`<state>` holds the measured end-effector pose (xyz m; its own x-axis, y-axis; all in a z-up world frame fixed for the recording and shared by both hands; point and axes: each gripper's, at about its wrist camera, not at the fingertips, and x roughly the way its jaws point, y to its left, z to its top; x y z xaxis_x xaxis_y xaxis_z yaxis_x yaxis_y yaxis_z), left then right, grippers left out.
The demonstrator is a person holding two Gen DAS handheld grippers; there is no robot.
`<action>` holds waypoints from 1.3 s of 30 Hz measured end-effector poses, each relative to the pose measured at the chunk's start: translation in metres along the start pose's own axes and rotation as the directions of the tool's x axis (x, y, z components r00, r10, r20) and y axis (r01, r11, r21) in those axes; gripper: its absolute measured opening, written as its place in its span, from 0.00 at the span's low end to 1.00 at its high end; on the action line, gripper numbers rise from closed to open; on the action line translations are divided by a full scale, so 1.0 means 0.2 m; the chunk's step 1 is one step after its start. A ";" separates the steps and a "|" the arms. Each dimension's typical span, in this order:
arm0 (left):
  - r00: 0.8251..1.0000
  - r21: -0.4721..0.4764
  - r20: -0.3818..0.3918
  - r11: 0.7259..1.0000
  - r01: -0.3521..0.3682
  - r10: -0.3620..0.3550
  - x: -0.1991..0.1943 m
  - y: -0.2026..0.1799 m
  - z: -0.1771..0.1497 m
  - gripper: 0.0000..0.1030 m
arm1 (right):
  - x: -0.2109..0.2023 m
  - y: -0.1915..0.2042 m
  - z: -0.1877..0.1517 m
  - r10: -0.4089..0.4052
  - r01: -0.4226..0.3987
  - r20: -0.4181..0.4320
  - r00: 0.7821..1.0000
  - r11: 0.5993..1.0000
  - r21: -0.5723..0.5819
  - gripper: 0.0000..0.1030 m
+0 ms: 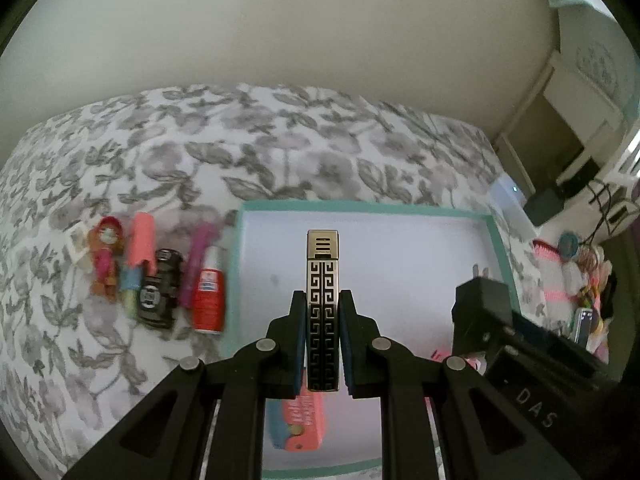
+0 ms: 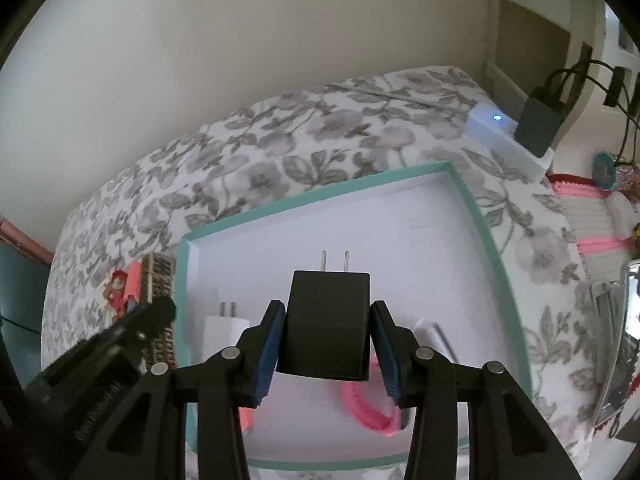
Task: Organize rigid objects
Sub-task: 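Carry the black charger and harmonica over the tray and release both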
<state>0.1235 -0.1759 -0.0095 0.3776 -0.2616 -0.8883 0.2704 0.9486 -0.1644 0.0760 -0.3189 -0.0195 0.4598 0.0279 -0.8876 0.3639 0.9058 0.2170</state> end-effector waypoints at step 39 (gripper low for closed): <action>0.991 0.027 -0.111 0.997 -0.077 0.080 0.32 -0.08 0.04 0.18 | 0.18 -0.12 0.08 -0.089 0.087 -0.033 0.996 0.995 -0.056 0.46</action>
<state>0.1498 -0.2099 -0.0595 0.2974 -0.1636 -0.9406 0.2642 0.9609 -0.0836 0.0966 -0.3471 -0.0501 0.3986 -0.0385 -0.9163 0.3560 0.9272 0.1160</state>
